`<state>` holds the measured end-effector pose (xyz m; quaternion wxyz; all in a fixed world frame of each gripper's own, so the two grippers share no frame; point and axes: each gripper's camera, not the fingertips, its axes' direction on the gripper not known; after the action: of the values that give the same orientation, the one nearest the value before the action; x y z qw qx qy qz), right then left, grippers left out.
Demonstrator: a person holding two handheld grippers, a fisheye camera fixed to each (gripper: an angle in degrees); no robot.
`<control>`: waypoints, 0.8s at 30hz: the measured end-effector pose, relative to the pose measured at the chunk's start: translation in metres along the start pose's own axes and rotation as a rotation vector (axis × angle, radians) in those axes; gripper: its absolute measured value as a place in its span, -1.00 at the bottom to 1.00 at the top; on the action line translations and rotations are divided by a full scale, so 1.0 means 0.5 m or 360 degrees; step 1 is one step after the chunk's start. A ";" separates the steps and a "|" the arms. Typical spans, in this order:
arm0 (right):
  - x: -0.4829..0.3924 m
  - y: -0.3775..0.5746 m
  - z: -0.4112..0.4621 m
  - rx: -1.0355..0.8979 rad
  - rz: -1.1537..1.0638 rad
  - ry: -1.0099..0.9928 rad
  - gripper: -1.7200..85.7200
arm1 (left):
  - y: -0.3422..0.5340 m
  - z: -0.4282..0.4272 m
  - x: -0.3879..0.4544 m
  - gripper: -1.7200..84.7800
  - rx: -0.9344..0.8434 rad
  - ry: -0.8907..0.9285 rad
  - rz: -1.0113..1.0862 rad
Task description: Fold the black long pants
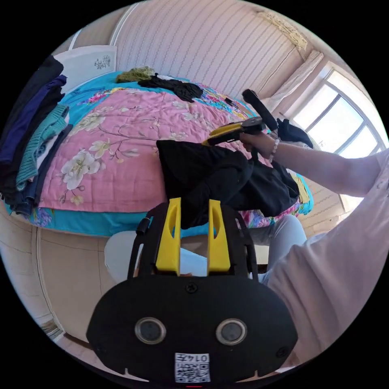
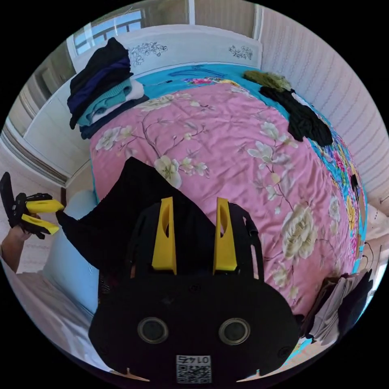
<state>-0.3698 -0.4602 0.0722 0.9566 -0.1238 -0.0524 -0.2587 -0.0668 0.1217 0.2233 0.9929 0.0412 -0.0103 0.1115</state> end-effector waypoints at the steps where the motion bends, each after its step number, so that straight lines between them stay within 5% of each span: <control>1: -0.009 -0.012 0.044 -0.0148 -0.0023 -0.0032 -0.61 | 0.003 0.006 0.001 -0.83 -0.0035 0.0021 0.0007; 8: 0.010 0.019 0.028 -0.0245 -0.0003 -0.0242 -0.93 | 0.066 -0.057 0.082 -0.97 0.0034 0.0104 0.0408; 13: 0.119 0.174 -0.224 0.0340 0.0253 -0.0242 -0.97 | 0.084 -0.165 0.156 -0.97 0.0494 0.0375 0.0872; 18: 0.189 0.280 -0.579 0.0935 0.0325 0.0097 -0.96 | 0.032 -0.277 0.164 -0.98 0.1182 0.1093 0.0914; 21: 0.199 0.199 -0.744 0.0939 0.0196 -0.0113 -0.95 | 0.048 -0.373 0.143 -0.98 0.1435 0.0980 0.1003; 24: 0.154 0.041 -0.760 0.0807 -0.0118 -0.0196 -0.95 | 0.103 -0.465 0.058 -0.98 0.1405 0.0157 0.0789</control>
<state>-0.2793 -0.5808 -0.2858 0.9419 0.1063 -0.1780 -0.2641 -0.0474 0.1976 -0.0034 0.8237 0.4480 0.0751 0.3393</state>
